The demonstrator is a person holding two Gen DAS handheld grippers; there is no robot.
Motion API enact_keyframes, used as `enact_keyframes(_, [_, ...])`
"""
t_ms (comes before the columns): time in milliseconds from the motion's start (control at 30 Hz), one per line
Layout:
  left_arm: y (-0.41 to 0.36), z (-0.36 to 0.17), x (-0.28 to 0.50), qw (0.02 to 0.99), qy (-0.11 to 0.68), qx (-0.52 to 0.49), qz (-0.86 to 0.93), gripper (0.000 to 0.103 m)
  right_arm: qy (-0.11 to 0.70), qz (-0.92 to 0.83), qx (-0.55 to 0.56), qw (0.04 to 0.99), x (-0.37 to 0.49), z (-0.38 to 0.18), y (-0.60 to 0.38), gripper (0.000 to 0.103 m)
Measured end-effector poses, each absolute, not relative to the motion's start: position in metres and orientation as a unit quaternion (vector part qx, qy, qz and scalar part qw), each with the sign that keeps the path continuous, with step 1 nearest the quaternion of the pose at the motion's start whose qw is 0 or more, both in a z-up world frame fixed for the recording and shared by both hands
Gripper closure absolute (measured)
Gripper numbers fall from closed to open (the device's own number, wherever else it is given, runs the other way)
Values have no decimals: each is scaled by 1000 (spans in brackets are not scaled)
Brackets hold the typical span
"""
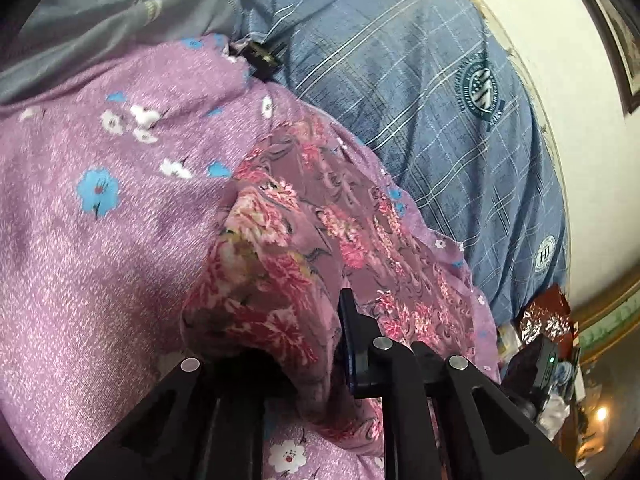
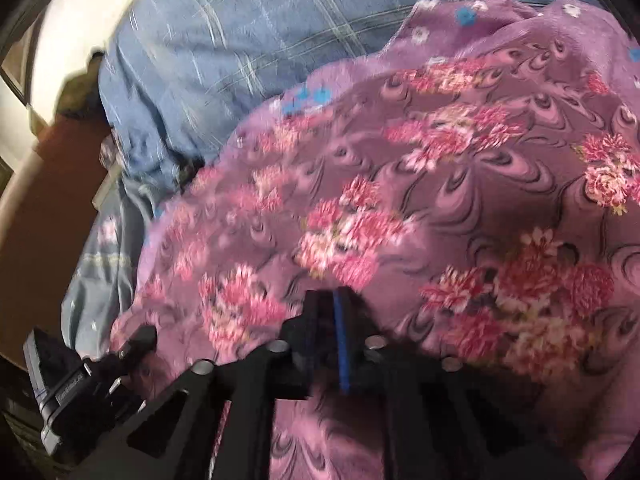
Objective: Fold small clothes
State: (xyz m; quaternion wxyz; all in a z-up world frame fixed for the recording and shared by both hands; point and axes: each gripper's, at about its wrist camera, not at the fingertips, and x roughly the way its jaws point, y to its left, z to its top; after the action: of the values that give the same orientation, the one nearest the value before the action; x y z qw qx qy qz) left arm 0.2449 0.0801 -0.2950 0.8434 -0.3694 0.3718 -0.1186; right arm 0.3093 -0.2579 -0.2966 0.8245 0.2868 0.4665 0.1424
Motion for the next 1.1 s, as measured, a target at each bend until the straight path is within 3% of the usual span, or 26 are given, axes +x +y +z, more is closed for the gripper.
enact_keyframes(133, [68,-281,238,868,354,-328,-123,91,470,166,335,800,309,-292,-281,93])
enact_keyframes(333, [21,-244,218,917,318,-195,-145,94,409,127,385,818,299,-266,-355,79])
enact_keyframes(600, [-96,-186,216,920,304,-58,-240,98,340,66,470,812,267,-262,-469,78])
enact_keyframes(667, [-136,-174,214,909,300,-32,-288,103,324,53,488,809,258,-263,-493,78])
enact_keyframes(833, [-232,-171,207,900,292,70,-316,102,302,52,518,799,247,-263,-526,78])
enact_keyframes(900, [-228,-169,208,901,296,35,-316,100,305,87,516,796,253,-259,-524,70])
enact_keyframes(967, [-204,-172,214,906,308,-12,-291,94,314,133,518,785,261,-258,-513,44])
enact_keyframes(1000, [-182,-176,221,907,316,-41,-274,92,328,161,519,773,268,-260,-500,38])
enact_keyframes(1100, [-105,-191,233,917,334,-120,-181,80,364,217,502,754,282,-262,-457,35])
